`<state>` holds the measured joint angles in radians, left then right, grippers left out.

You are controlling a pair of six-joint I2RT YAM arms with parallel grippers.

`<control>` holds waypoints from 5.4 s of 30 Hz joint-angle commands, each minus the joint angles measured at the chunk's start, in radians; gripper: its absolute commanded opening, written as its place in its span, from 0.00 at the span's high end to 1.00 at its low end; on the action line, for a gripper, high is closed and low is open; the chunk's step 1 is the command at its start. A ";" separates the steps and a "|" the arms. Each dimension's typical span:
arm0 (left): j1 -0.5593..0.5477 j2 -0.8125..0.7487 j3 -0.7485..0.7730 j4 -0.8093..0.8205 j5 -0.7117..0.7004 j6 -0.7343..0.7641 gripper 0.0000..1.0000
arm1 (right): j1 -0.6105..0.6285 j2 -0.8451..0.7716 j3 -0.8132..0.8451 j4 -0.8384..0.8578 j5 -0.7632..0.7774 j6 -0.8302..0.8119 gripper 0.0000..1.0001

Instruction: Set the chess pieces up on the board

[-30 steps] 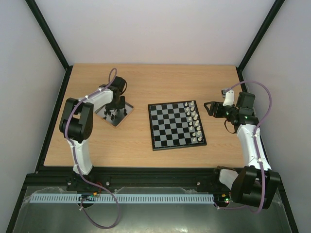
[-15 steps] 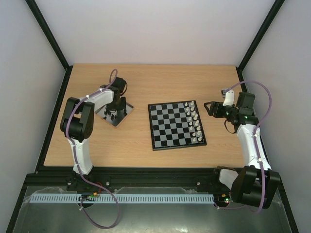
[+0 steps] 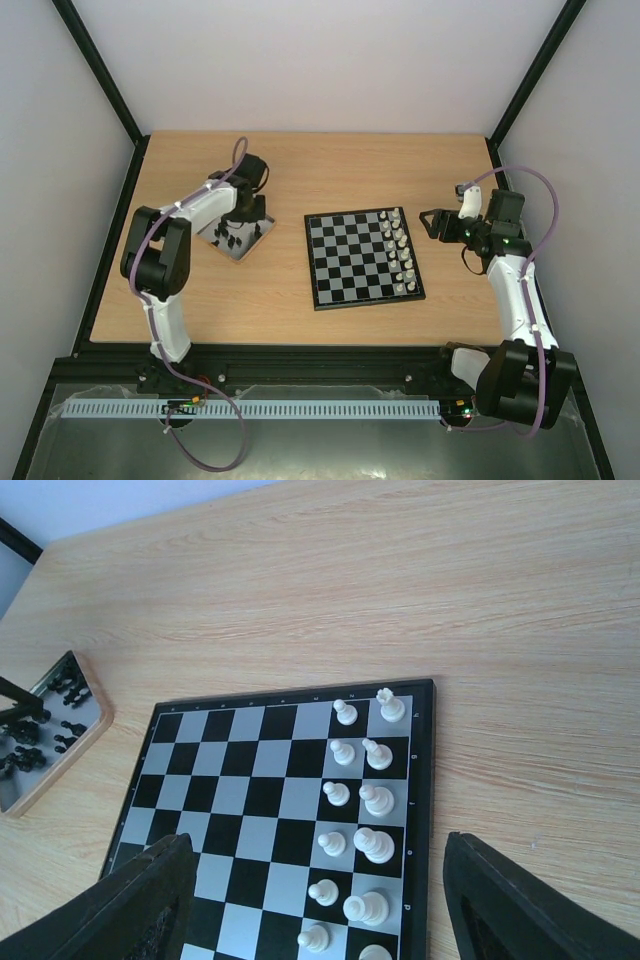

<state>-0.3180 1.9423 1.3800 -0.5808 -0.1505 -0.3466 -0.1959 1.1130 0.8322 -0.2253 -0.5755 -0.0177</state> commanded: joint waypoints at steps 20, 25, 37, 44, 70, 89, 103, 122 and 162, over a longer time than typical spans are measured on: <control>-0.292 0.287 0.525 -0.150 0.096 0.087 0.95 | 0.005 0.015 -0.007 0.009 0.008 -0.007 0.30; -0.308 0.316 0.532 -0.181 0.106 0.097 0.95 | 0.005 0.018 -0.006 0.010 0.011 -0.009 0.31; -0.329 0.336 0.514 -0.196 0.111 0.095 0.95 | 0.006 0.018 -0.007 0.012 0.006 -0.009 0.31; -0.328 0.345 0.516 -0.187 0.074 0.083 0.92 | 0.004 0.018 -0.008 0.010 0.007 -0.011 0.31; -0.300 0.371 0.524 -0.137 0.090 0.055 0.94 | 0.005 0.018 -0.011 0.011 0.010 -0.013 0.30; -0.307 0.298 0.492 -0.145 0.099 0.058 0.83 | 0.006 0.019 -0.013 0.011 0.010 -0.012 0.30; -0.281 -0.101 0.205 -0.045 -0.039 -0.004 0.01 | 0.004 0.027 -0.013 0.011 0.003 -0.010 0.30; -0.189 -0.504 -0.272 0.196 -0.205 -0.009 0.01 | 0.004 0.038 -0.021 0.015 -0.005 -0.003 0.30; -0.010 0.045 0.029 0.000 0.111 -0.063 0.78 | 0.005 0.093 -0.003 -0.006 -0.018 -0.031 0.30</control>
<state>-0.3225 1.9640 1.3823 -0.5529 -0.0341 -0.4084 -0.1959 1.1988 0.8211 -0.2127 -0.5682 -0.0357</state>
